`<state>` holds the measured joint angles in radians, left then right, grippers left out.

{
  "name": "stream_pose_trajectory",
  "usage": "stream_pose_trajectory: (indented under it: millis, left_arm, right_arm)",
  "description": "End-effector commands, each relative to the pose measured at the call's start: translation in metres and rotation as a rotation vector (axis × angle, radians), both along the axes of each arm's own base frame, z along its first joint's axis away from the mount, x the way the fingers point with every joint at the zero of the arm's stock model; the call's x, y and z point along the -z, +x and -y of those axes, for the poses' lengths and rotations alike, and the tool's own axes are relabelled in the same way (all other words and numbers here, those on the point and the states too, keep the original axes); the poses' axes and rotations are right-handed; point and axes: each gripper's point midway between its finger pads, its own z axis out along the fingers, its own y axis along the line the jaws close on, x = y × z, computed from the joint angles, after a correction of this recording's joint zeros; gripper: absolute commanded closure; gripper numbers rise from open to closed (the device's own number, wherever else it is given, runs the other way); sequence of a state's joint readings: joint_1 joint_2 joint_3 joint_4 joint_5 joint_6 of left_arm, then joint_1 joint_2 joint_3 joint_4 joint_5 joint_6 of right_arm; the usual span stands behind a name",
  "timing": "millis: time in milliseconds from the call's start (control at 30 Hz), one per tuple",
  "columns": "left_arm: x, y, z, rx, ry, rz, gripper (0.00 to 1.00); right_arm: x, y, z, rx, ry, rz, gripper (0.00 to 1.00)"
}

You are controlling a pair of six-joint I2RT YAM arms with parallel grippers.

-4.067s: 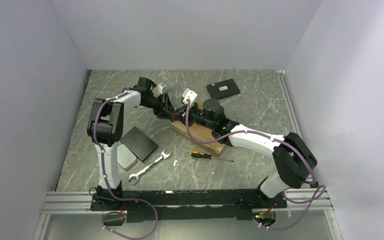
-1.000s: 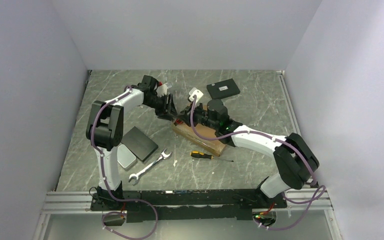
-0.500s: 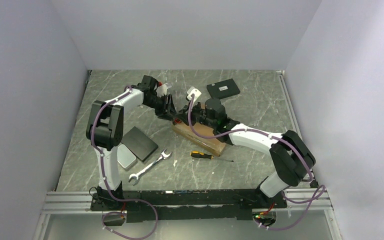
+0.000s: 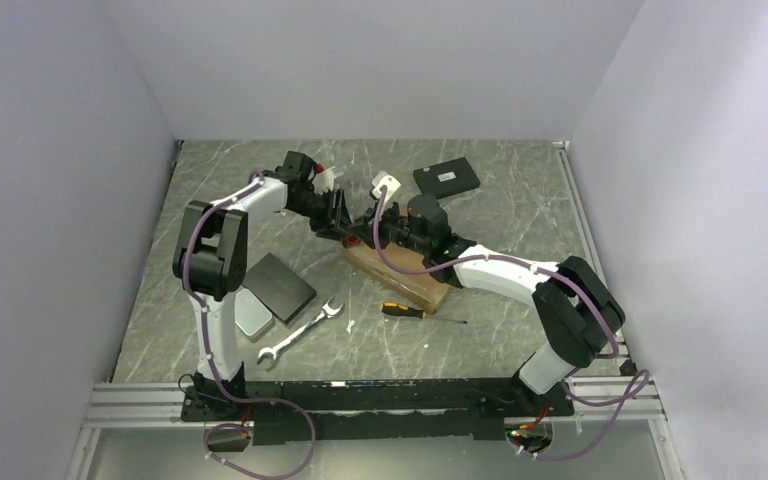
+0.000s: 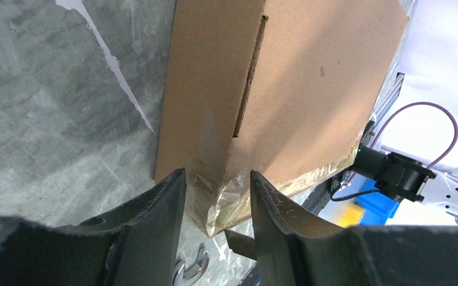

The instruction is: Unpack the express box

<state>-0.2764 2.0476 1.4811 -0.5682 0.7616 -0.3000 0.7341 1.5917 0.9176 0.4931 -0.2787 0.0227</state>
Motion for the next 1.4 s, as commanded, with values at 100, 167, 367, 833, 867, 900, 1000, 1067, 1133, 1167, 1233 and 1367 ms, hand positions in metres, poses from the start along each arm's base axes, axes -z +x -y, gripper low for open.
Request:
stream_pose_trajectory:
  millis: [100, 167, 367, 833, 867, 900, 1000, 1067, 1133, 1167, 1233, 1367]
  left_arm:
    - [-0.005, 0.005, 0.004, 0.023, -0.012, 0.025, 0.52]
    - [-0.006, 0.005, 0.005, 0.023, -0.014, 0.025, 0.52]
    - [-0.006, 0.005, 0.004, 0.024, -0.012, 0.026, 0.53]
    - [-0.006, 0.005, 0.004, 0.025, -0.009, 0.026, 0.53]
    - [-0.005, 0.005, 0.004, 0.025, -0.009, 0.025, 0.54]
    - [-0.005, 0.006, 0.004, 0.025, -0.011, 0.026, 0.54]
    - [-0.004, 0.006, 0.004, 0.025, -0.011, 0.023, 0.54]
    - [-0.004, 0.005, 0.005, 0.026, -0.012, 0.022, 0.54]
    - [-0.004, 0.005, 0.004, 0.024, -0.01, 0.022, 0.54]
    - [-0.005, 0.005, 0.004, 0.025, -0.011, 0.023, 0.54]
    - [-0.005, 0.005, 0.004, 0.025, -0.011, 0.026, 0.54]
    - [-0.005, 0.006, 0.005, 0.025, -0.012, 0.024, 0.54]
  right_arm:
    - [-0.056, 0.0, -0.008, -0.003, 0.128, 0.113, 1.0]
    - [-0.055, 0.001, -0.008, 0.0, 0.124, 0.114, 1.0]
    - [-0.043, 0.005, -0.009, 0.01, 0.096, 0.099, 1.0]
    - [-0.022, 0.006, -0.008, 0.015, 0.051, 0.071, 1.0]
    - [-0.022, 0.005, -0.008, 0.01, 0.051, 0.069, 1.0]
    - [-0.023, 0.004, -0.009, 0.006, 0.054, 0.069, 1.0]
    - [-0.028, 0.002, -0.009, -0.001, 0.068, 0.074, 1.0]
    - [-0.027, 0.003, -0.01, 0.0, 0.066, 0.072, 1.0]
    - [-0.024, 0.003, -0.009, 0.004, 0.058, 0.068, 1.0]
    - [-0.022, 0.004, -0.009, 0.006, 0.055, 0.065, 1.0]
    - [-0.019, 0.004, -0.009, 0.006, 0.05, 0.058, 1.0]
    - [-0.015, 0.003, -0.009, 0.006, 0.044, 0.046, 1.0]
